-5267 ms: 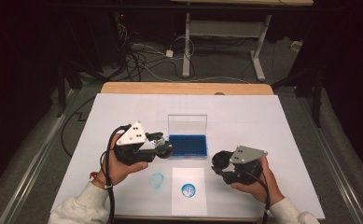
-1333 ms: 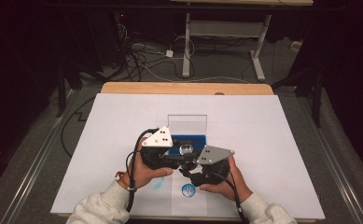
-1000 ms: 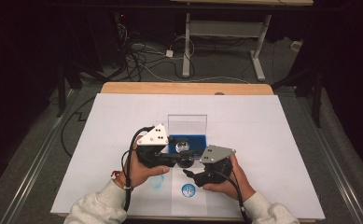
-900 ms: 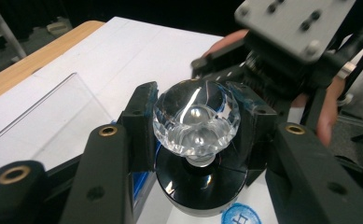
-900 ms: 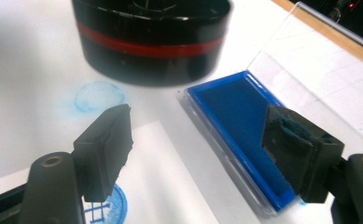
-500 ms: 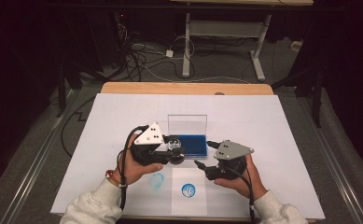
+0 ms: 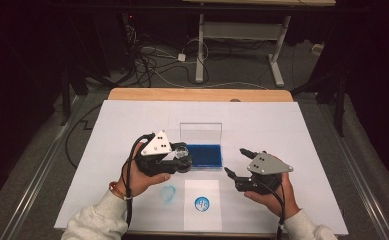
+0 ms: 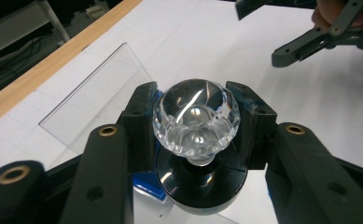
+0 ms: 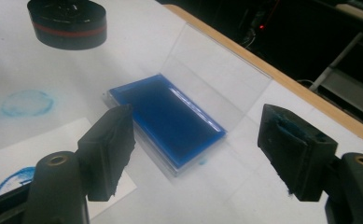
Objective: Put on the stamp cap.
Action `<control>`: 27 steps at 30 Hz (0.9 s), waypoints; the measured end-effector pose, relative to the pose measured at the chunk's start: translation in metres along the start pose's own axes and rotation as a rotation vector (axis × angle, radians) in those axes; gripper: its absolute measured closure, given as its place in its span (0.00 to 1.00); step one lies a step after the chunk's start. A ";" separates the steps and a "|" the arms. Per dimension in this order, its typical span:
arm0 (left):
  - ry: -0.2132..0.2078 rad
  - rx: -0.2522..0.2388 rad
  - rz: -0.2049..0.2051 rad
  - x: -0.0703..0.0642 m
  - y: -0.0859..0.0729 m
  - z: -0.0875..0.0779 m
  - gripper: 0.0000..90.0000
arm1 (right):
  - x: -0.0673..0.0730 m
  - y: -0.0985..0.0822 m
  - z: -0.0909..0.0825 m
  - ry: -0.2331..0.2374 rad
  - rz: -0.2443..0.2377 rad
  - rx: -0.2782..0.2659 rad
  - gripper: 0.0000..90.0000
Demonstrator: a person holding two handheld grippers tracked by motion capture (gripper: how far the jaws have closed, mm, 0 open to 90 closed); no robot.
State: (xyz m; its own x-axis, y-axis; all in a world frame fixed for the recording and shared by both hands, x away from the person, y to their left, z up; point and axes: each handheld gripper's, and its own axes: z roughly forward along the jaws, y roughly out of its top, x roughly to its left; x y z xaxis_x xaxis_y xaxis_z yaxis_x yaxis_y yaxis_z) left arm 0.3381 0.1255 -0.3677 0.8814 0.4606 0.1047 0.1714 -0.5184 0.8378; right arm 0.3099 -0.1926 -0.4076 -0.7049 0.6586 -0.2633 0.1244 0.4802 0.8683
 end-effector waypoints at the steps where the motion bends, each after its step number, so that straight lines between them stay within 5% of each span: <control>1: 0.002 0.000 -0.001 0.000 0.000 0.000 0.61 | -0.001 -0.002 -0.002 -0.012 -0.001 -0.007 0.31; 27: 0.032 0.007 -0.020 0.012 -0.004 -0.010 0.61 | -0.014 -0.048 -0.029 -0.116 0.070 0.030 0.18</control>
State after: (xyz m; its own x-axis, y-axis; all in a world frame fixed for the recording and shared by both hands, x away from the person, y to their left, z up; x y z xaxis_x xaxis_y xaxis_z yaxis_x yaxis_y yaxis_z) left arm 0.3439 0.1405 -0.3644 0.8631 0.4940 0.1053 0.1919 -0.5135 0.8363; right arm 0.2938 -0.2419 -0.4335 -0.6086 0.7528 -0.2508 0.1928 0.4469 0.8736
